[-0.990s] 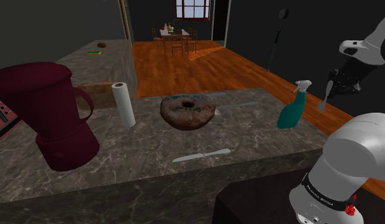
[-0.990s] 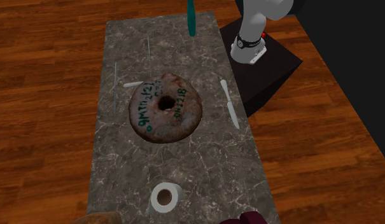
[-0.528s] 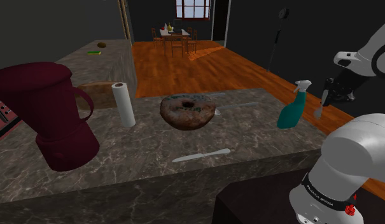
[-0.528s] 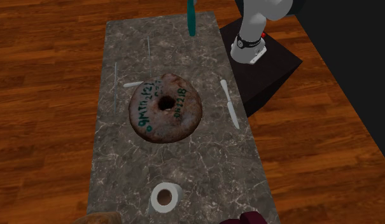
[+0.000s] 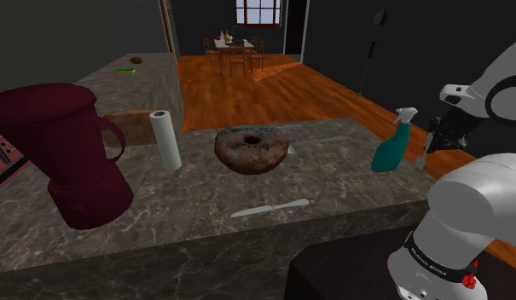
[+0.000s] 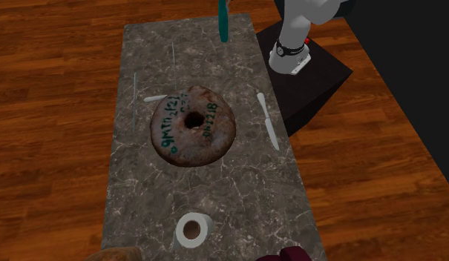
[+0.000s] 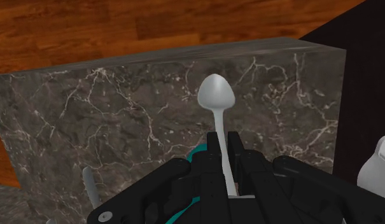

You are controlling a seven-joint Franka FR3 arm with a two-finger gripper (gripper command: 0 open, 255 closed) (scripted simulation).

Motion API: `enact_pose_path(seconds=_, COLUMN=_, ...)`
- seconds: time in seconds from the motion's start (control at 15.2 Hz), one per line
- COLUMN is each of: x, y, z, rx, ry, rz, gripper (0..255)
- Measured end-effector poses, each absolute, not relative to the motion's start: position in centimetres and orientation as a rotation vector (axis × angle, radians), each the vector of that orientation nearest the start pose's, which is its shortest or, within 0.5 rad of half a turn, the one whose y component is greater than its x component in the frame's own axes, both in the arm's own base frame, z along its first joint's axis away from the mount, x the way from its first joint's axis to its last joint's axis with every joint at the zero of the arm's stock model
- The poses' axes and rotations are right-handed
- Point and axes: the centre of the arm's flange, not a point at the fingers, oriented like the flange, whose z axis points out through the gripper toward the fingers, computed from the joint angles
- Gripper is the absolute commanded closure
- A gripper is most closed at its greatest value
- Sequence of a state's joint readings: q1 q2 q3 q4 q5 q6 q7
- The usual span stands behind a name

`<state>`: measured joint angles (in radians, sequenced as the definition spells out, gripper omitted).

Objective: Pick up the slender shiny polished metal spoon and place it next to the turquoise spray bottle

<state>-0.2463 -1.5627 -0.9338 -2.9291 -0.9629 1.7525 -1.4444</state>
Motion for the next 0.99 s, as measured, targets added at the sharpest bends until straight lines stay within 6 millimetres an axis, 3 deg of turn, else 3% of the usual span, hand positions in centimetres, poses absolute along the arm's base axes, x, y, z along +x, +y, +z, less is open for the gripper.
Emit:
enact_pose_path(seconds=0.53, x=10.0, y=-24.9, z=35.8, rx=-2.947, ry=-1.663, rz=-0.294, gripper=255)
enact_pose_path(seconds=0.99, x=9.8, y=-25.2, z=35.5, rx=-2.949, ry=-1.635, rz=-0.334, gripper=255)
